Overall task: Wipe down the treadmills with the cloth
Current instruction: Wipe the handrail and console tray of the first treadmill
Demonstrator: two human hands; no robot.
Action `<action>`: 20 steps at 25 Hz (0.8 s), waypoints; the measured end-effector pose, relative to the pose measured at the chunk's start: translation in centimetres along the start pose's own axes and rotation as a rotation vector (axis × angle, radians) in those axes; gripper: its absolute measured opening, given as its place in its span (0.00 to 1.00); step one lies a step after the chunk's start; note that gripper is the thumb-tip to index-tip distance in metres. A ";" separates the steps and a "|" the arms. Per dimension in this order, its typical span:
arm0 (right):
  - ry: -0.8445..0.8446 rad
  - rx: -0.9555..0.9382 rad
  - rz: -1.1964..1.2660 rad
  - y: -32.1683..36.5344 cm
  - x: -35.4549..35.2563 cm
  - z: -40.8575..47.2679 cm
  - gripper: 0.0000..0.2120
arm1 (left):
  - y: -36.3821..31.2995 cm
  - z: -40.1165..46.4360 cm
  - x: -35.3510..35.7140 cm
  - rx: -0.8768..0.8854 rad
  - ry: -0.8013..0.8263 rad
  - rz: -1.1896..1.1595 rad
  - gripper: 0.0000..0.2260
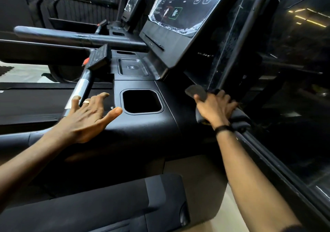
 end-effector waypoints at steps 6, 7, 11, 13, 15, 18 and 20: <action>0.063 -0.437 0.129 7.8 -0.1 -5.5 0.26 | 0.0 -0.3 -0.5 -0.003 -0.069 -0.061 0.51; -0.024 -0.495 0.156 6.8 -0.4 -8.1 0.26 | -0.1 -0.5 -0.6 -0.001 -0.082 -0.074 0.51; -0.218 -0.418 0.131 -0.1 -0.3 -8.8 0.26 | -0.3 -0.9 -1.0 0.004 -0.117 -0.061 0.51; -0.113 -0.182 0.056 -1.3 -0.1 -4.8 0.26 | -0.6 -0.6 -1.0 0.006 -0.128 -0.046 0.50; -0.096 -0.077 -0.014 0.3 -0.1 -3.0 0.26 | -0.8 -0.6 -1.2 -0.003 -0.133 -0.055 0.50; -0.145 -0.172 0.003 5.6 0.1 -5.7 0.26 | -1.0 -0.8 -1.7 0.033 -0.204 -0.086 0.50; -0.187 -0.250 0.054 9.1 -0.2 -9.8 0.24 | -0.9 -1.0 -2.4 0.035 -0.299 -0.160 0.45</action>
Point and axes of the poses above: each hand's wrist, its own z-axis towards the middle knuckle, its own x-axis out of the palm, y = z × x, the point moved 5 cm from there along z, towards the middle knuckle
